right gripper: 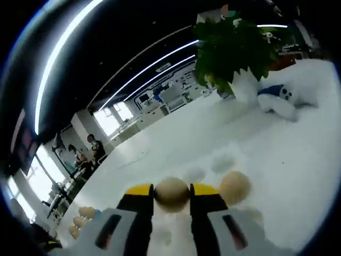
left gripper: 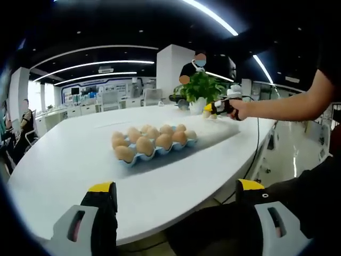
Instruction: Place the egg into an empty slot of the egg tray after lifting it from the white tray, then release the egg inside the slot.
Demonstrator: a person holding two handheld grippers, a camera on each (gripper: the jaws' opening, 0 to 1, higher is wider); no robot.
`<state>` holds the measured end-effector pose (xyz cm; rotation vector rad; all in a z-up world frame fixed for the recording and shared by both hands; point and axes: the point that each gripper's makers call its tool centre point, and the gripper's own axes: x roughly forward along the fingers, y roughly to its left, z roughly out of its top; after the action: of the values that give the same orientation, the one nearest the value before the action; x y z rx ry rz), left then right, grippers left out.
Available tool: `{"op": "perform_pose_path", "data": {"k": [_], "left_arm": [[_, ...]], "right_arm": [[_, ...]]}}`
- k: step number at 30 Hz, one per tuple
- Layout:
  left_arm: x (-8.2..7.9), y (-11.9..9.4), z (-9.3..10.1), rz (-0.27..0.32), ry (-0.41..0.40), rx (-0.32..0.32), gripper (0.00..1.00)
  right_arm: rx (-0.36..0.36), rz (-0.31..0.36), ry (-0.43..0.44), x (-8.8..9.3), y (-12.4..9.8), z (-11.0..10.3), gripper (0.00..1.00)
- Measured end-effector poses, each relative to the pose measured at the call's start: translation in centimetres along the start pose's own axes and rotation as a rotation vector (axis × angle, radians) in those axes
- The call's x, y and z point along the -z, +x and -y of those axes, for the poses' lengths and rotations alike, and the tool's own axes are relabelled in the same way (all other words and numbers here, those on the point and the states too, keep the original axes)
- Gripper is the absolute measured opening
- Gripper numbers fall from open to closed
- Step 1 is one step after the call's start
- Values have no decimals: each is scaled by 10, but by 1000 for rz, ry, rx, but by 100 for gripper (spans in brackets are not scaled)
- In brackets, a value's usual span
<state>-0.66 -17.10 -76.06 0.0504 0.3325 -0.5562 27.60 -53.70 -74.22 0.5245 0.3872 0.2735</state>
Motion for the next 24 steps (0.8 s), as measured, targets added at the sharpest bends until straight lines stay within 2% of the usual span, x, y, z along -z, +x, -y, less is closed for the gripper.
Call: {"op": "perform_pose_path", "data": {"k": [9, 15, 18, 20, 22, 24], "left_arm": [[-4, -3, -5, 21, -11, -14, 94], [-5, -5, -9, 31, -16, -24, 93], [-4, -5, -9, 33, -19, -25, 93], [-3, -5, -9, 33, -19, -24, 93], [-2, -7, -10, 33, -19, -26, 93], [-1, -8, -13, 36, -28, -33, 93]], "right_arm": [[-22, -34, 120, 14, 12, -21, 26], [-79, -91, 160, 34, 22, -57, 26], [-96, -111, 185, 40, 26, -66, 26], [-127, -115, 236, 45, 31, -81, 26], [-161, -132, 324, 52, 34, -99, 26], [-186, -146, 322, 60, 38, -114, 26]]}}
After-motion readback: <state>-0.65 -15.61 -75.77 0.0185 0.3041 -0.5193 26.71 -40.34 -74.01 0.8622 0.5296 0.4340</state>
